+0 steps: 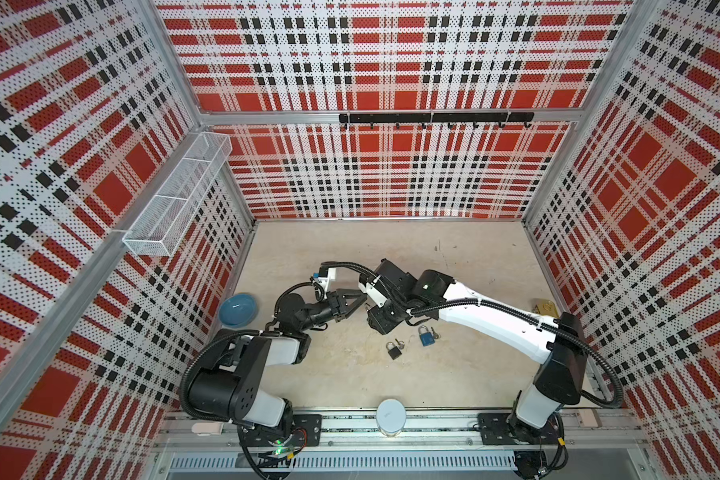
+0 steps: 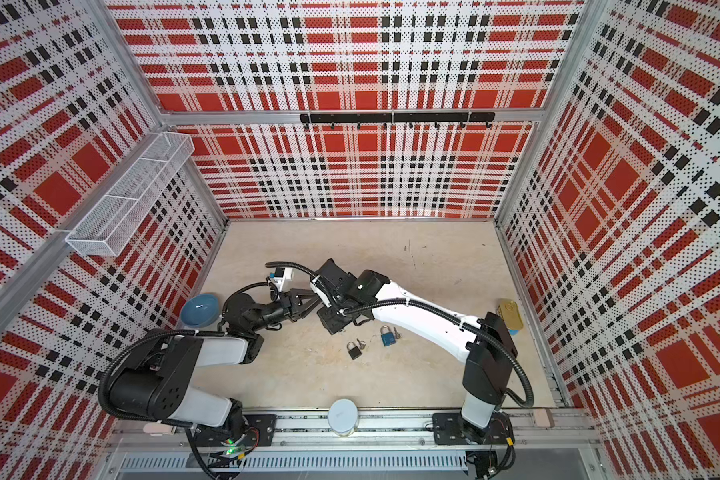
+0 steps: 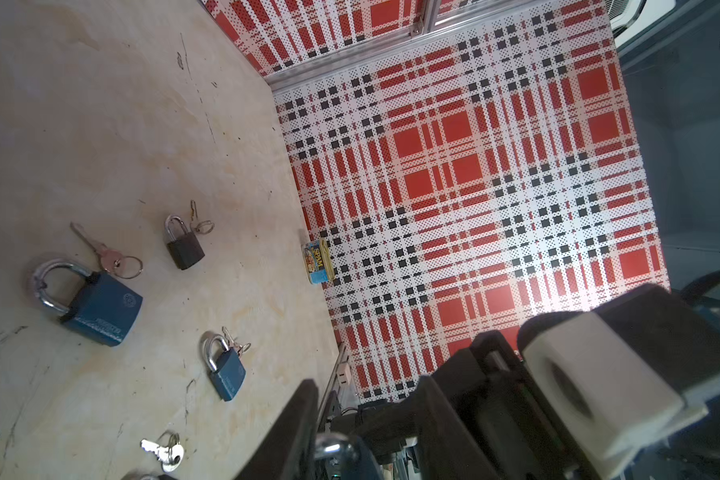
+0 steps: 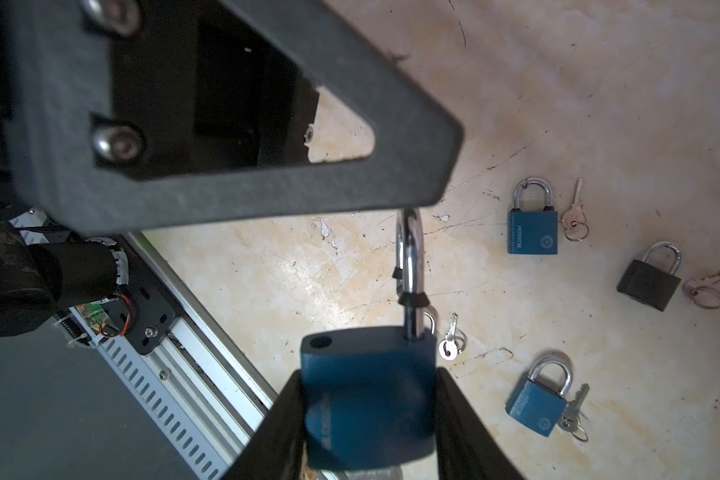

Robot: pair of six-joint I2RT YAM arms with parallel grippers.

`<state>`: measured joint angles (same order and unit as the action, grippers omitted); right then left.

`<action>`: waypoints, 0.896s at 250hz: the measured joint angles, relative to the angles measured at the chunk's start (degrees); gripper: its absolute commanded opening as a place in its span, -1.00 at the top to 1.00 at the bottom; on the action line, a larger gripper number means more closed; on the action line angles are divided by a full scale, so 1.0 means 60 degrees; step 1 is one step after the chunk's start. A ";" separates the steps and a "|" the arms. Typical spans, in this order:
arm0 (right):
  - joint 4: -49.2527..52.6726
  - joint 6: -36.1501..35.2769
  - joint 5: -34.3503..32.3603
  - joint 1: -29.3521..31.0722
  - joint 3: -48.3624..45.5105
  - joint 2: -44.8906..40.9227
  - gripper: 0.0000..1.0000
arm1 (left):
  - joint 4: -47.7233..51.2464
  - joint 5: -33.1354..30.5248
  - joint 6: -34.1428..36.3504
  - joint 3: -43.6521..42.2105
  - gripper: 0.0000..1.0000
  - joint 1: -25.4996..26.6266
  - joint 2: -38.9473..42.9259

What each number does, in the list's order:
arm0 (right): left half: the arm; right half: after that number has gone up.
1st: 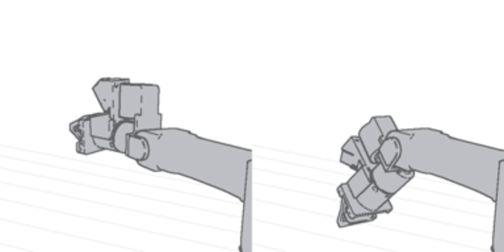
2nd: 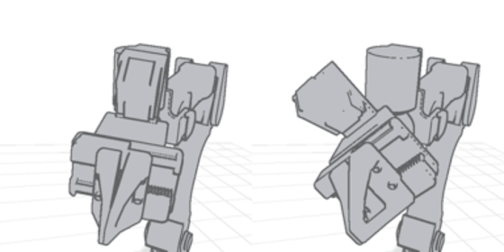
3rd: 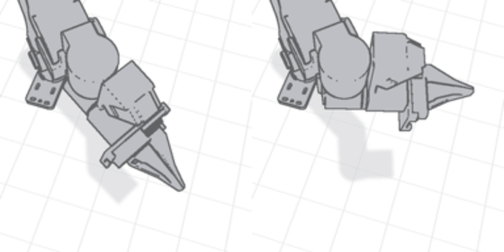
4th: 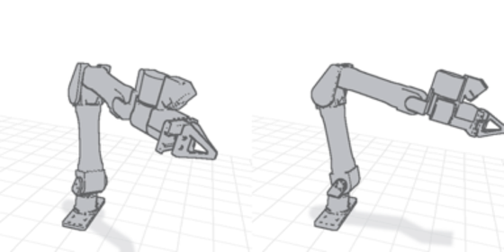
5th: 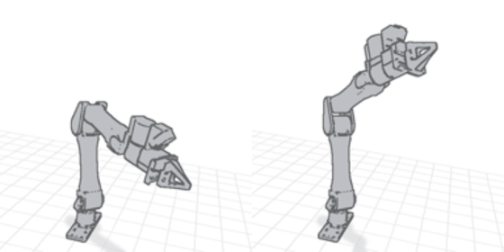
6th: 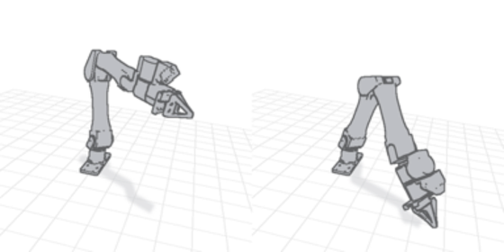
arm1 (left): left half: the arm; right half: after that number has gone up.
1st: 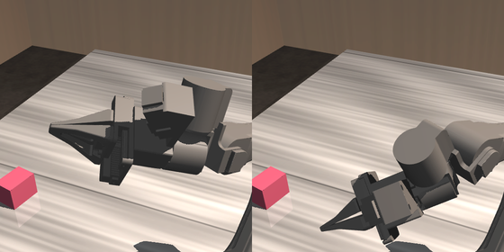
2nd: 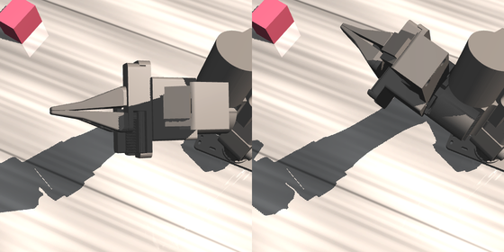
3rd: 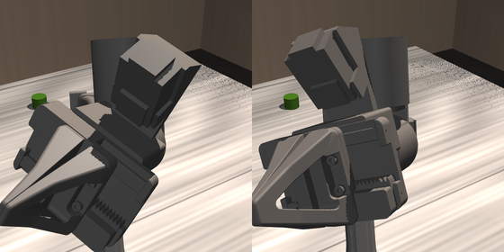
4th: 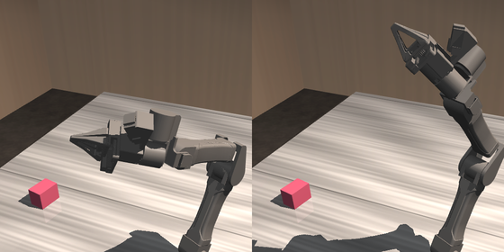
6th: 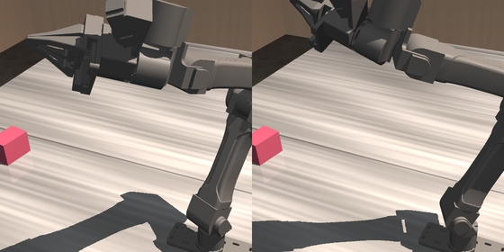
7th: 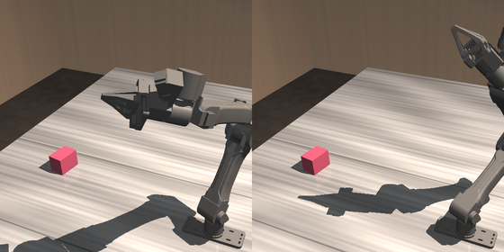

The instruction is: Lock with the key

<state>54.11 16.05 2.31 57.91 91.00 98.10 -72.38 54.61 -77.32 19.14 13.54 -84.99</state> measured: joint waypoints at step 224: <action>0.0033 0.0004 0.0033 -0.0004 0.0000 -0.0117 0.59 | -0.0011 0.0073 -0.0015 0.0095 0.21 0.0331 -0.0659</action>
<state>54.30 16.08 2.50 57.89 91.00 97.41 -72.44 55.05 -77.41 19.70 15.53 -88.95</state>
